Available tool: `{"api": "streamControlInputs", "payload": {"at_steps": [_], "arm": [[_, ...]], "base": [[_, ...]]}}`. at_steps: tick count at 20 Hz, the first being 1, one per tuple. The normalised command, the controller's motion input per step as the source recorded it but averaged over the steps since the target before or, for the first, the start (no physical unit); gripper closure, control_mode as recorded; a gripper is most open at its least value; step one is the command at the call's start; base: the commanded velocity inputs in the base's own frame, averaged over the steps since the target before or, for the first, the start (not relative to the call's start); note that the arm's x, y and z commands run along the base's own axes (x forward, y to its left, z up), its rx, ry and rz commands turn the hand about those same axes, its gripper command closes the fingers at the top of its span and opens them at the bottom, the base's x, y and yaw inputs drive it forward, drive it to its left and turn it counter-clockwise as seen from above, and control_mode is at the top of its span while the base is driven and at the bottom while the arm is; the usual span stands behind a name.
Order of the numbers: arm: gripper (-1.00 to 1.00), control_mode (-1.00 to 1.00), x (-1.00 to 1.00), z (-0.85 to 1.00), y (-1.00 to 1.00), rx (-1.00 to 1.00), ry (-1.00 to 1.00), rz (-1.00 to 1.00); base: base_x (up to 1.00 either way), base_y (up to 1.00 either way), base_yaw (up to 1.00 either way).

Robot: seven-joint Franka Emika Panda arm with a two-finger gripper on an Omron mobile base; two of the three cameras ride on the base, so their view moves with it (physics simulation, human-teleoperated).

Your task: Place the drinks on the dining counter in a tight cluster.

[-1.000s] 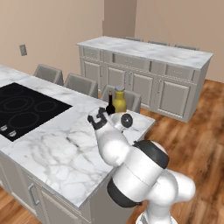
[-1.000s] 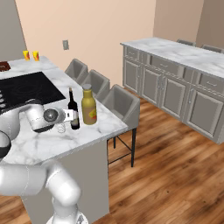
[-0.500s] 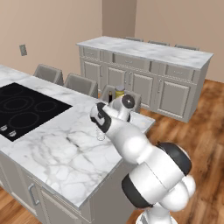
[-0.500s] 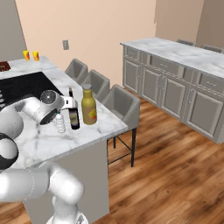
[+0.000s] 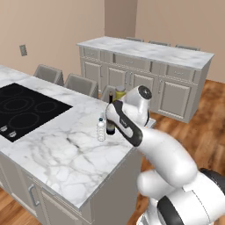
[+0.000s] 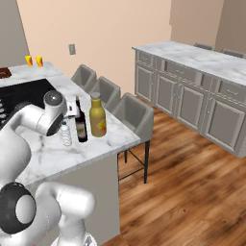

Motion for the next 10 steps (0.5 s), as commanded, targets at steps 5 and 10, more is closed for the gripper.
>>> {"api": "streamControlInputs", "payload": {"at_steps": [5,10], "arm": [[-1.0,-1.0,-0.64,0.5,-0.02,-0.04,0.48,0.12],[-1.0,-1.0,-1.0,-0.01,-0.23,-0.01,0.11,0.0]], "base": [[0.0,0.0,0.0],[0.0,0.0,0.0]]}}
